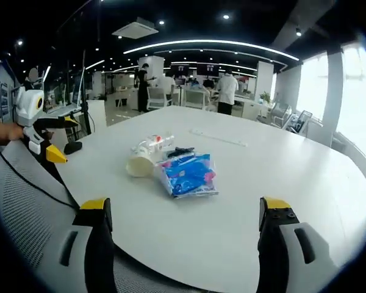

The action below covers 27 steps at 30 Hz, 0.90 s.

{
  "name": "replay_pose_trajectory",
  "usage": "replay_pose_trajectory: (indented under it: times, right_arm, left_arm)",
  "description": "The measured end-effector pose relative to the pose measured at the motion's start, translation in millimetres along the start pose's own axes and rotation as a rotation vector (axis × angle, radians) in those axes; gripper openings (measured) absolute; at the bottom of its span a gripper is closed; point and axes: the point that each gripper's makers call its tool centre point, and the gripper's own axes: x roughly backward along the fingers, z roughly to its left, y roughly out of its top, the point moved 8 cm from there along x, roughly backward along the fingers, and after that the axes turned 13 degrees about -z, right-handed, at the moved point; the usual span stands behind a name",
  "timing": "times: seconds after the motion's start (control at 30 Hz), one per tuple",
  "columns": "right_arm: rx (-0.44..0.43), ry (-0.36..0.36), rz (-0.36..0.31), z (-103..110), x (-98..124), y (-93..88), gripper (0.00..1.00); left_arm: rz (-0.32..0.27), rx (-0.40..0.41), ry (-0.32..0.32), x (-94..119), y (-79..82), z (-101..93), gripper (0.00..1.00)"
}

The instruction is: Arrange the tabletop items into an orderly group along one side of the table until the central work area is clear of visible clutter.

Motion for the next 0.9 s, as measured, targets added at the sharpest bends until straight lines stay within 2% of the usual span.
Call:
replay_pose_trajectory:
  times: [0.9]
  right_arm:
    - [0.001,-0.002,0.019,-0.7,1.2,-2.0,0.96]
  left_arm:
    - [0.005,0.016,0.004,0.5,-1.0,0.5,0.96]
